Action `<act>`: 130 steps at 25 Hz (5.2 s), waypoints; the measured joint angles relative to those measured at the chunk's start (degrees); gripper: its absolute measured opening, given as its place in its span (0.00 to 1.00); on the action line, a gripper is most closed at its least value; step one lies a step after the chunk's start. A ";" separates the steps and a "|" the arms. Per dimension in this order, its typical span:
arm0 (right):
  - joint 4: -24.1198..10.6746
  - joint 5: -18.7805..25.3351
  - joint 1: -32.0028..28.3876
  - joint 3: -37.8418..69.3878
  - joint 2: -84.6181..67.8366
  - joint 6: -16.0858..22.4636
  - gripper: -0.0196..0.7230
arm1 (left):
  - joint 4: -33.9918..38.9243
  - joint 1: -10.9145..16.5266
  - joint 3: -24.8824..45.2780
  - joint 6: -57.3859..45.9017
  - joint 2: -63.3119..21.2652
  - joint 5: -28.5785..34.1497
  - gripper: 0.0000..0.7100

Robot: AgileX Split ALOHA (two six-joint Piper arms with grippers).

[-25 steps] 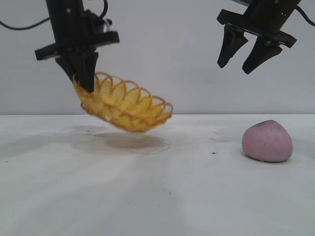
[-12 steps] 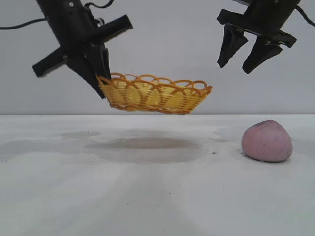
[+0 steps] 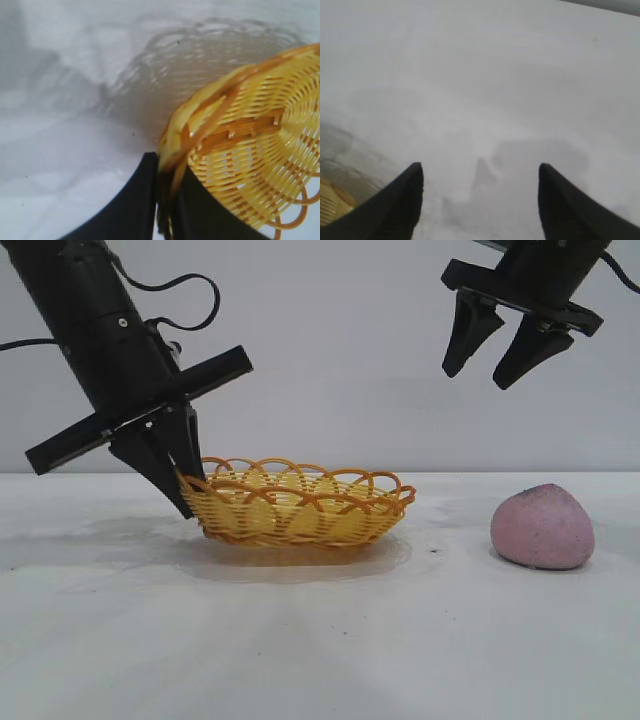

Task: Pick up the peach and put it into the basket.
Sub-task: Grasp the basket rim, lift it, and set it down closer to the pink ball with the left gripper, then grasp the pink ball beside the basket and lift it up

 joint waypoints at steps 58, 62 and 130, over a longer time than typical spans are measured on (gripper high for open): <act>0.00 0.53 -0.09 0.00 0.00 1.04 0.66 | 40.72 11.44 -18.16 1.18 -1.90 24.19 0.55; 0.00 0.79 -0.09 0.00 0.00 1.04 0.66 | 40.48 11.68 -13.45 1.50 -4.19 24.30 0.55; -4.49 1.81 -0.09 0.00 0.00 1.04 0.66 | 36.68 14.24 47.99 0.45 -119.15 18.80 0.55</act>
